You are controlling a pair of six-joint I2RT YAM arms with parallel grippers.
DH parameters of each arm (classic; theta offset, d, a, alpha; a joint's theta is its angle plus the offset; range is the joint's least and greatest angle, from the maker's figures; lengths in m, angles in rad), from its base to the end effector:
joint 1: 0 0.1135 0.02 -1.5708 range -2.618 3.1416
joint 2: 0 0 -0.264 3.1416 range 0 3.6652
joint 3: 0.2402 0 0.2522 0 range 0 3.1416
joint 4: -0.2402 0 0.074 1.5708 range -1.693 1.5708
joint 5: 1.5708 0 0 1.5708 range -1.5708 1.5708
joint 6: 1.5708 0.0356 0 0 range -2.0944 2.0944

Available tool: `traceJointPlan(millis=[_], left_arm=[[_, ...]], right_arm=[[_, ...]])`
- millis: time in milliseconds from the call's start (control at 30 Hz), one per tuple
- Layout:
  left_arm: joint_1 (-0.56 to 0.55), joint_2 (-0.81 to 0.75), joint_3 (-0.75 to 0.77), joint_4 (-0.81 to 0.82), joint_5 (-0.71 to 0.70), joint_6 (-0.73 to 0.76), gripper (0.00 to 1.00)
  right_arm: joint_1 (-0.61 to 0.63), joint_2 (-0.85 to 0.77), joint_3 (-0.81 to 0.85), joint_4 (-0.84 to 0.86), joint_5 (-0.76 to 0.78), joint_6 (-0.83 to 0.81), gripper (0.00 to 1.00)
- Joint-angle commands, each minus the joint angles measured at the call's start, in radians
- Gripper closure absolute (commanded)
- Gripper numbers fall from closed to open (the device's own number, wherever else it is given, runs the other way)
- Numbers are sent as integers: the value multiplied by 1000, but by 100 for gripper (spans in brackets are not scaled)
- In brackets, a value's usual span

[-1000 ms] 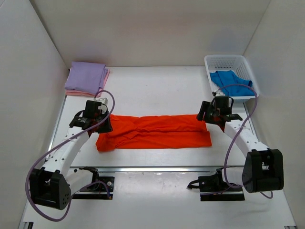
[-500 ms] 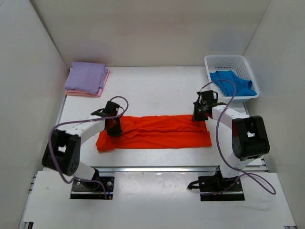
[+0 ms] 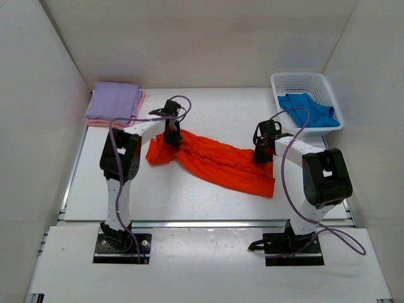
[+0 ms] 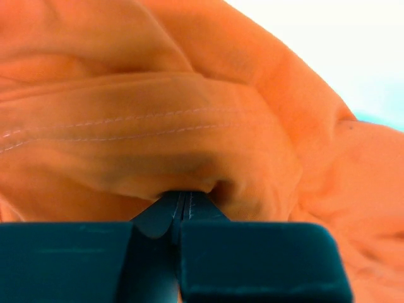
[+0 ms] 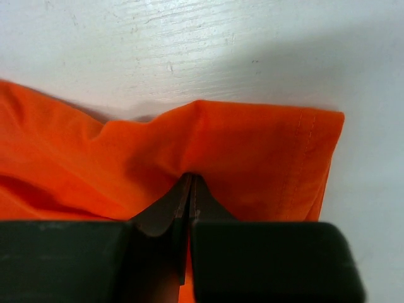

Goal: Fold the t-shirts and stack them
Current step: Rotate the tshirt 90 degrees

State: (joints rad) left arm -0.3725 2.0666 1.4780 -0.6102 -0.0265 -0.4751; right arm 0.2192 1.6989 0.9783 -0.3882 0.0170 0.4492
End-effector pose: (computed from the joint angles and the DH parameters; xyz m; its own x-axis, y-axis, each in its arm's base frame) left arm 0.3938 -0.1529 0.1575 -0.9339 -0.1260 -0.3345 -0.0814 0.9862 -0.1443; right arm 0.3186 0.0703 0.1607 -0.8783 0.2492 -0.4081 0.1902 0.9651 0.1798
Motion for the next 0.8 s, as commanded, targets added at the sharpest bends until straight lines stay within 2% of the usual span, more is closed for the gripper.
traceJointPlan(millis=[0,100,167,200,300,367,533,767], left_arm=[[-26,150,241,-109,-1,32,99],[-28,263,451,-219,22,50,100],[-39,384,673,-299,42,87,100],[-37,442,732,-354,40,95,100],[-52,602,1080,-480,62,128,100],[-46,654,1174,-491,103,124,100],[-14,580,972,-334,137,118,100],[21,625,1088,-220,174,34,100]], right_arm=[[71,36,-53,-98,55,140,100],[146,-37,-128,-34,34,257,100],[205,-93,-222,43,47,368,100],[253,-132,-245,57,57,429,100],[351,-195,-334,167,69,583,100],[402,-200,-365,224,86,670,100],[515,-206,-429,340,136,776,100],[595,-153,-454,497,192,939,99]])
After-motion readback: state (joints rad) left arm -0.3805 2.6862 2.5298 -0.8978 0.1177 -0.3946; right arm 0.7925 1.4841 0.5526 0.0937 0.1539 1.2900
